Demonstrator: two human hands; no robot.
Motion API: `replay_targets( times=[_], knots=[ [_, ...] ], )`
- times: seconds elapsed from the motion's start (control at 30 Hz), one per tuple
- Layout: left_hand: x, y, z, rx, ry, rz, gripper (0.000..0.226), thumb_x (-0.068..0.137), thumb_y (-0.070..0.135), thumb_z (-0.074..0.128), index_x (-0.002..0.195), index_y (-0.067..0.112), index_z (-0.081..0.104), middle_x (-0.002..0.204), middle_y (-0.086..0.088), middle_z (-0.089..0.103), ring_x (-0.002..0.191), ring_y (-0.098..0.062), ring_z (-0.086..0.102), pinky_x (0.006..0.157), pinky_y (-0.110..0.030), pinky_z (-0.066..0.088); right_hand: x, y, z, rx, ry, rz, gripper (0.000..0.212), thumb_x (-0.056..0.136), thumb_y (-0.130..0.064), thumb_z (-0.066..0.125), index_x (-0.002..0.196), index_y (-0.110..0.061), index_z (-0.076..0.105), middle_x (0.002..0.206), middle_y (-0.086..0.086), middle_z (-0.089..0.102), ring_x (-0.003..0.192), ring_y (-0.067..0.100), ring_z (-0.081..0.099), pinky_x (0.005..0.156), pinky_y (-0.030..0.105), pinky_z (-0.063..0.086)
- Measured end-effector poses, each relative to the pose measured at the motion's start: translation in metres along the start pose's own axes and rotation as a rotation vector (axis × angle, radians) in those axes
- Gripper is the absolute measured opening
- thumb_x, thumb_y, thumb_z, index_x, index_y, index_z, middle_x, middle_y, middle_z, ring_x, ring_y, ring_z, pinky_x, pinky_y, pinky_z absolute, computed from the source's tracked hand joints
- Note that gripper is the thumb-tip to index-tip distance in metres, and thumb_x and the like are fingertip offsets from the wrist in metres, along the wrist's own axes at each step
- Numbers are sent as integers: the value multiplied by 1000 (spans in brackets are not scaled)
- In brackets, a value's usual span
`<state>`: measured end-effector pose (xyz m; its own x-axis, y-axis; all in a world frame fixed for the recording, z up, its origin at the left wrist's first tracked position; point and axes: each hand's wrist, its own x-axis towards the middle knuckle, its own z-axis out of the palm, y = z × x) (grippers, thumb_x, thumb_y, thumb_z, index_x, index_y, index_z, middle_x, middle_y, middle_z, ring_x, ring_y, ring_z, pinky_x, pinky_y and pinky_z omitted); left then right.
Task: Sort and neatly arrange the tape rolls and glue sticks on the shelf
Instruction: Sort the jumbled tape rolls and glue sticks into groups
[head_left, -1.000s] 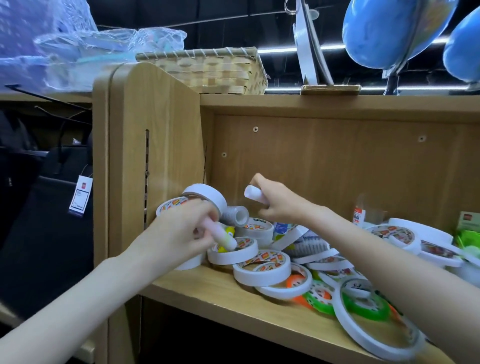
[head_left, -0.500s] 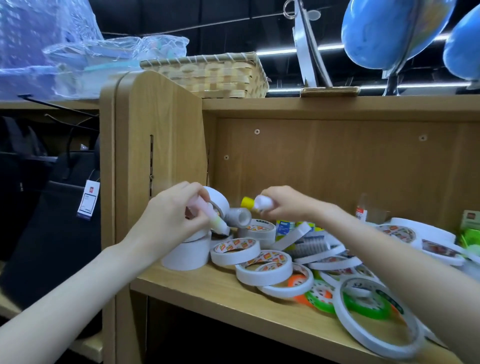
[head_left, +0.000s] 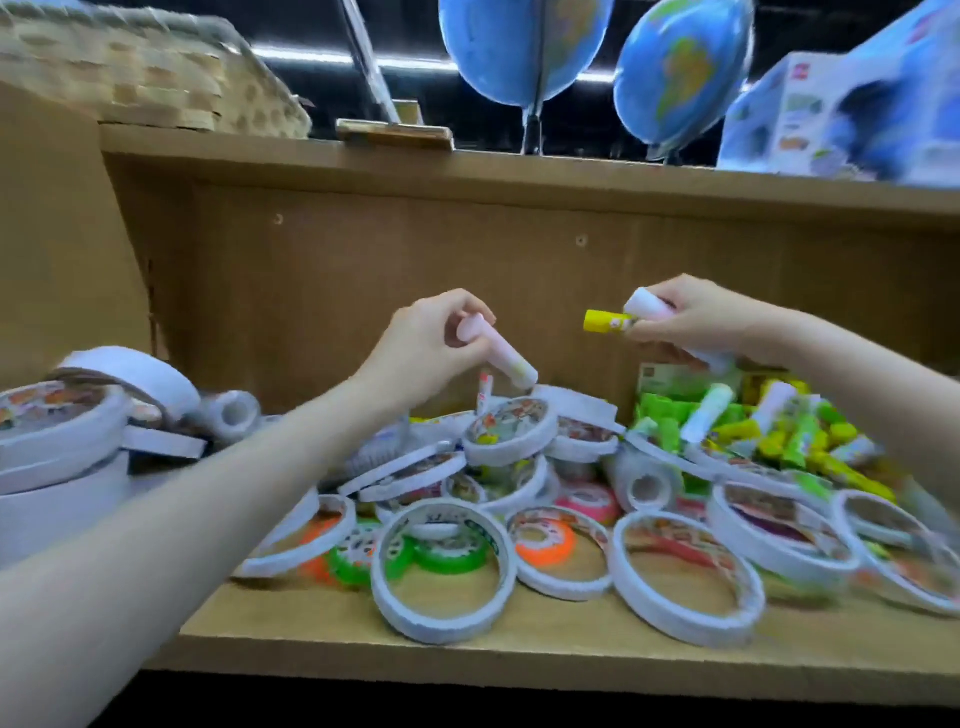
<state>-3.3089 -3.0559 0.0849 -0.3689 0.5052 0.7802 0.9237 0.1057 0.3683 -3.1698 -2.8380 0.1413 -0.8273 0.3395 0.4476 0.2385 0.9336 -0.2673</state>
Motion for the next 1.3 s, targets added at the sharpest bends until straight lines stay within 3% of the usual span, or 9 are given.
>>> replay_targets(
  times=[0.17, 0.33, 0.43, 0.6, 0.77, 0.87, 0.97, 1.1, 1.3],
  knots=[
    [41, 58, 95, -162, -100, 108, 11, 82, 16, 62, 92, 19, 64, 82, 2, 62, 77, -16, 57, 67, -18, 41, -34, 100, -48, -154, 42, 191, 15, 81, -21, 64, 77, -15, 52, 70, 2, 55, 67, 21, 53, 55, 29, 39],
    [65, 98, 162, -199, -195, 219, 14, 82, 15, 64, 95, 16, 65, 79, 3, 60, 73, -13, 55, 64, -14, 40, -61, 168, -67, -223, 62, 364, 15, 79, -12, 64, 73, -13, 50, 72, 11, 60, 60, 24, 56, 41, 21, 41],
    [77, 108, 185, -180, -205, 243, 16, 81, 12, 63, 96, 17, 65, 75, 11, 55, 72, -11, 50, 63, -13, 37, -63, 198, -71, -309, 132, 429, 22, 82, -15, 63, 69, -13, 44, 78, 12, 54, 71, 27, 51, 49, 30, 39],
    [90, 117, 210, -157, -207, 240, 18, 83, 12, 60, 99, 17, 65, 83, 6, 58, 80, -14, 53, 75, -28, 44, -69, 240, -67, -418, 204, 652, 30, 88, -33, 58, 91, -8, 42, 90, 11, 49, 78, 30, 47, 64, 32, 37],
    [96, 120, 228, -170, -221, 226, 15, 83, 12, 61, 97, 16, 64, 87, 0, 62, 85, -23, 59, 79, -36, 47, -68, 263, -56, -438, 39, 763, 24, 85, -21, 57, 104, -7, 55, 103, 14, 60, 79, 28, 52, 60, 27, 41],
    [96, 124, 236, -176, -207, 229, 15, 82, 11, 61, 96, 16, 64, 88, -2, 65, 83, -23, 61, 79, -39, 48, -68, 266, -58, -373, -71, 780, 24, 80, -22, 63, 101, -10, 60, 91, 9, 61, 71, 25, 59, 48, 24, 41],
    [93, 130, 240, -196, -213, 242, 14, 83, 12, 61, 95, 17, 64, 88, -4, 66, 80, -25, 62, 77, -41, 49, -68, 268, -66, -331, 100, 759, 19, 83, -26, 64, 82, -10, 54, 88, 10, 59, 76, 28, 55, 52, 26, 38],
    [91, 139, 243, -219, -213, 249, 14, 83, 12, 60, 95, 18, 64, 86, -5, 66, 79, -25, 61, 75, -39, 50, -71, 263, -75, -133, 280, 702, 44, 87, -41, 60, 61, -11, 40, 64, 4, 45, 75, 27, 48, 48, 29, 29],
    [86, 150, 243, -247, -209, 267, 22, 85, 10, 58, 105, 17, 65, 92, 6, 61, 91, -18, 62, 83, -31, 47, -77, 240, -84, -313, 122, 652, 45, 82, -48, 63, 59, -12, 51, 59, 2, 52, 57, 19, 50, 49, 26, 35]
  ],
)
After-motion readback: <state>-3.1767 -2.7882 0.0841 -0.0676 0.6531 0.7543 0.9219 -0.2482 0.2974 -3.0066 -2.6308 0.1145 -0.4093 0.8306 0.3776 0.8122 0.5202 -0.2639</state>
